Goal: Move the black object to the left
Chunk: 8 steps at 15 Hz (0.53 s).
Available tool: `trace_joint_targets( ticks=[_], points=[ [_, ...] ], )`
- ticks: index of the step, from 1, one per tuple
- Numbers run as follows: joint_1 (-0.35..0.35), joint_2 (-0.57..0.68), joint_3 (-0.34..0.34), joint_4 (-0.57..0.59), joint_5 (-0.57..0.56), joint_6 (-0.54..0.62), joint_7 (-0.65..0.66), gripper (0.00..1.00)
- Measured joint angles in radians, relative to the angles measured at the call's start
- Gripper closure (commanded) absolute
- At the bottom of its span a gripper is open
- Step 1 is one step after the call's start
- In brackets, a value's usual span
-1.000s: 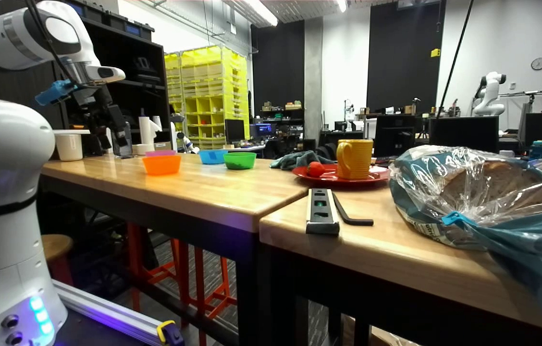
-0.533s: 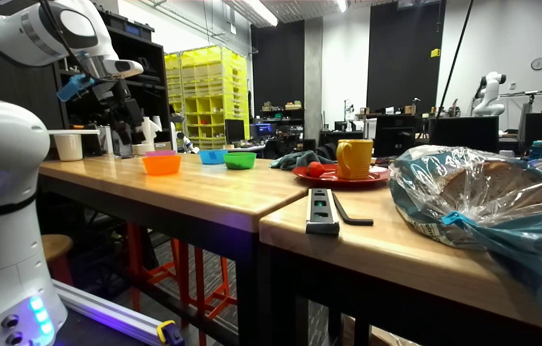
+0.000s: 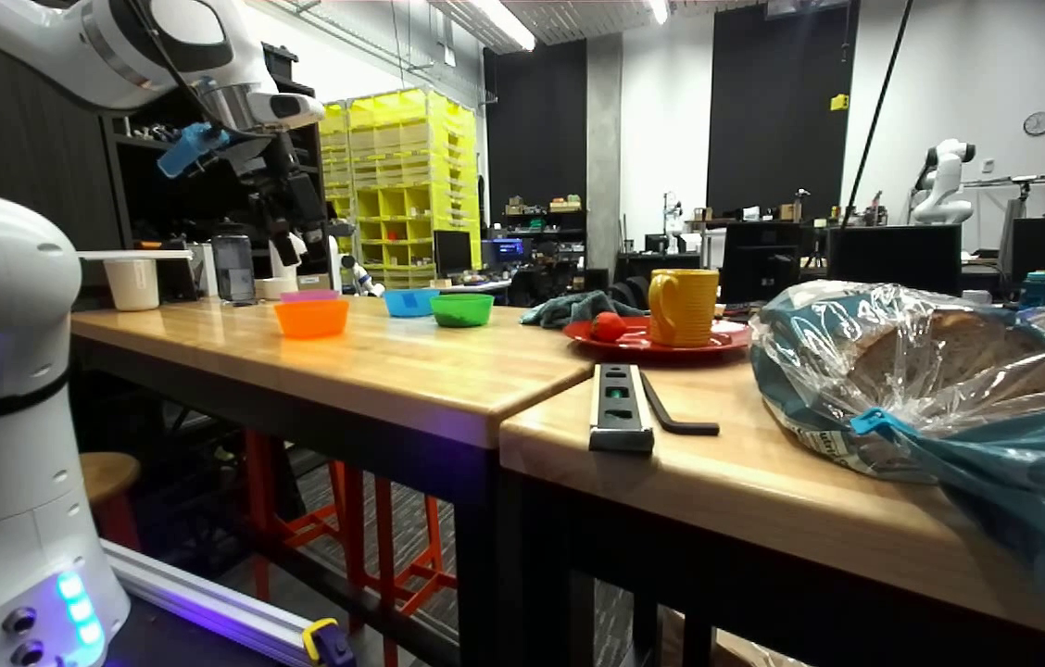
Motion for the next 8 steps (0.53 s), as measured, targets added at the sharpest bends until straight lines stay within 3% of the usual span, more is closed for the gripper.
trace_joint_targets(
  ticks=[8],
  points=[
    [-0.097,0.002,-0.14,0.001,-0.065,0.064,-0.137,0.0]
  ],
)
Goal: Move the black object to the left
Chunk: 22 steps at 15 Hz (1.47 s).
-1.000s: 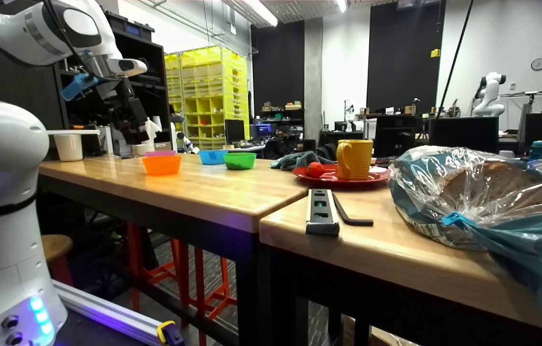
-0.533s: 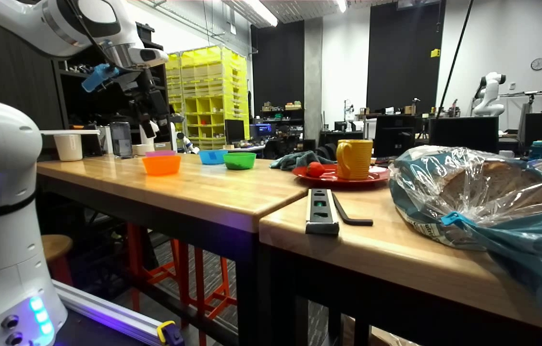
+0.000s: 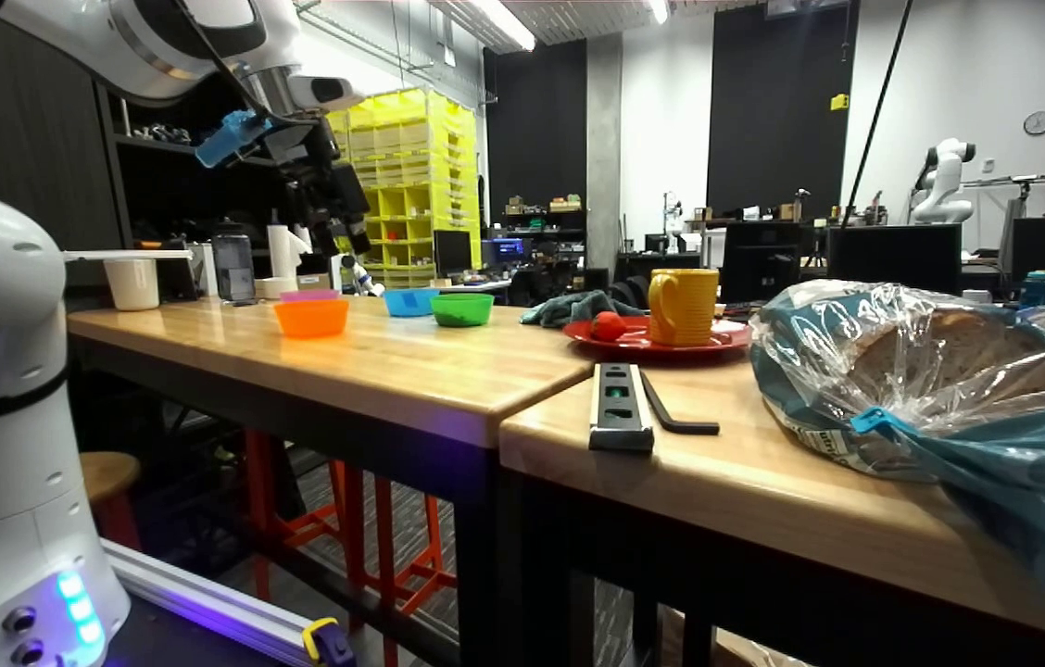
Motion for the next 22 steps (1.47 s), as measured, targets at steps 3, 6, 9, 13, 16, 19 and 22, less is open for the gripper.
trace_joint_targets(
  ticks=[3,6,9,13,16,19,22],
  points=[
    [-0.029,0.001,-0.055,0.005,-0.027,0.017,-0.073,0.0],
    [-0.053,0.002,-0.107,0.021,-0.056,0.027,-0.144,0.0],
    [-0.074,0.006,-0.156,0.042,-0.081,0.035,-0.205,0.0],
    [-0.096,0.018,-0.202,0.062,-0.093,0.039,-0.25,0.0],
    [-0.094,0.018,-0.2,0.061,-0.092,0.038,-0.25,0.0],
    [-0.094,0.018,-0.198,0.061,-0.092,0.038,-0.249,0.0],
    [-0.094,0.018,-0.197,0.061,-0.092,0.038,-0.249,0.0]
  ],
)
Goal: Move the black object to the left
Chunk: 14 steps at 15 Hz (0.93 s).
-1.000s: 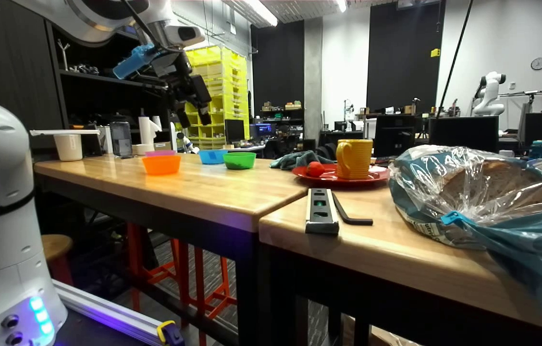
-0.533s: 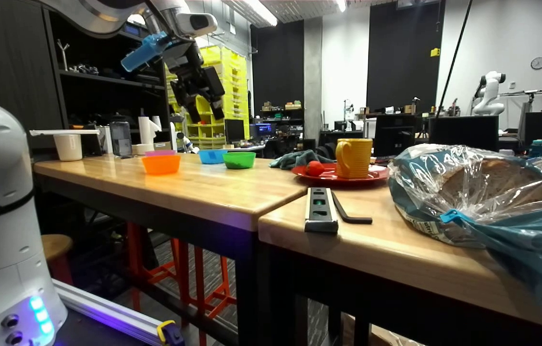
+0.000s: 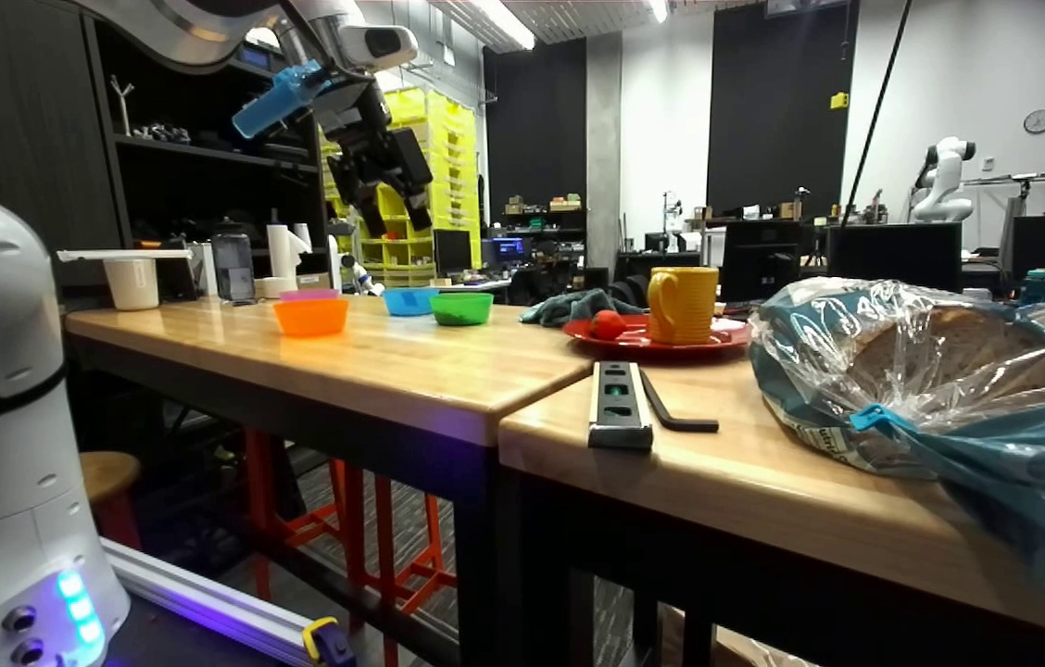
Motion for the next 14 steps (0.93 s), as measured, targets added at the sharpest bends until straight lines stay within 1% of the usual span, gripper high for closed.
trace_joint_targets(
  ticks=[4,6,9,14],
  points=[
    [0.0,0.0,-0.001,-0.003,0.0,-0.004,-0.005,0.0],
    [-0.001,0.002,-0.014,-0.005,-0.001,-0.007,-0.022,0.0],
    [-0.009,0.019,-0.074,0.01,-0.002,-0.015,-0.088,0.0],
    [-0.016,0.085,-0.209,0.094,-0.003,-0.05,-0.246,0.0]
  ],
)
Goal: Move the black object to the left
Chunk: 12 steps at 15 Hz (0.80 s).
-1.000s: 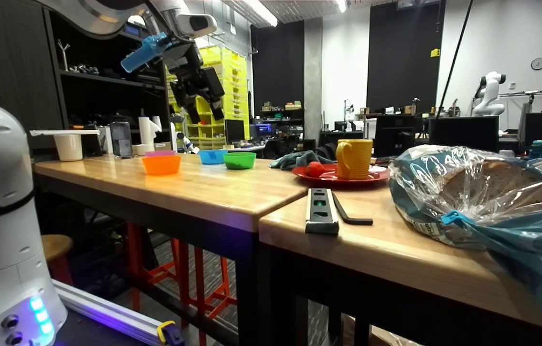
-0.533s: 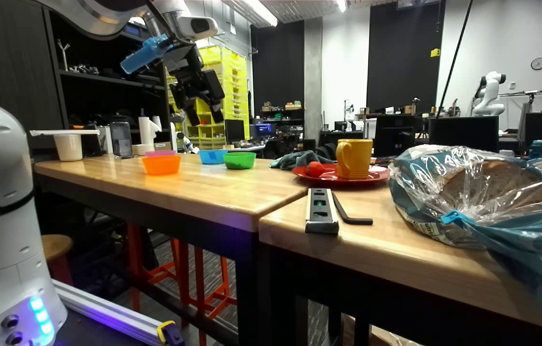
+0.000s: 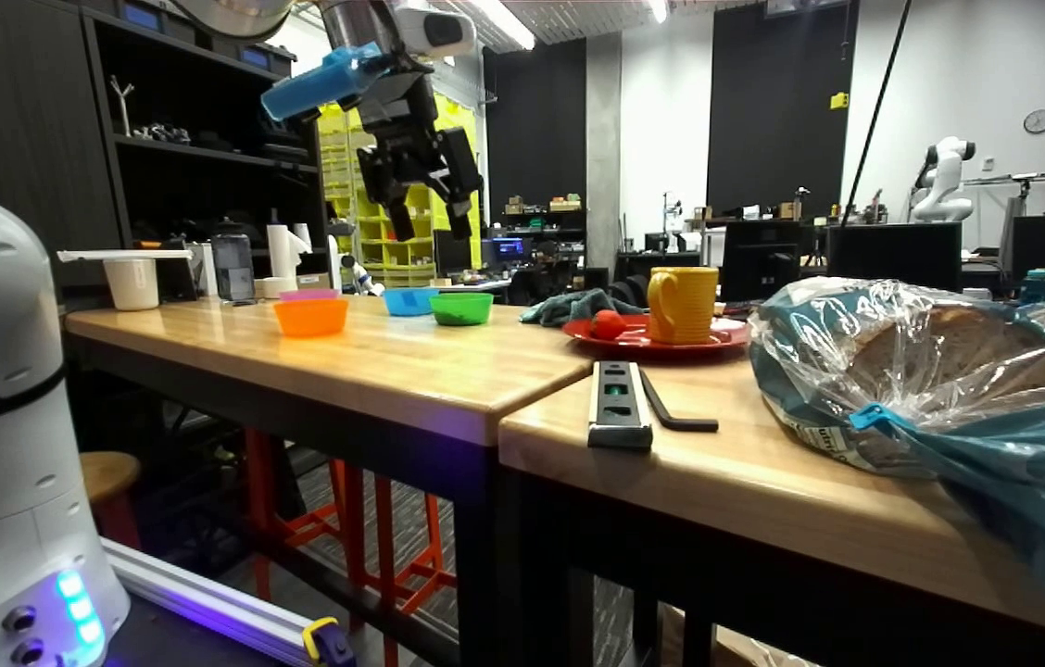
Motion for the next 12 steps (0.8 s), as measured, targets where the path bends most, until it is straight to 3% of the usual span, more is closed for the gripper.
trace_joint_targets(
  ticks=[12],
  points=[
    [0.023,0.287,-0.227,0.237,0.0,-0.067,-0.462,0.0]
  ],
)
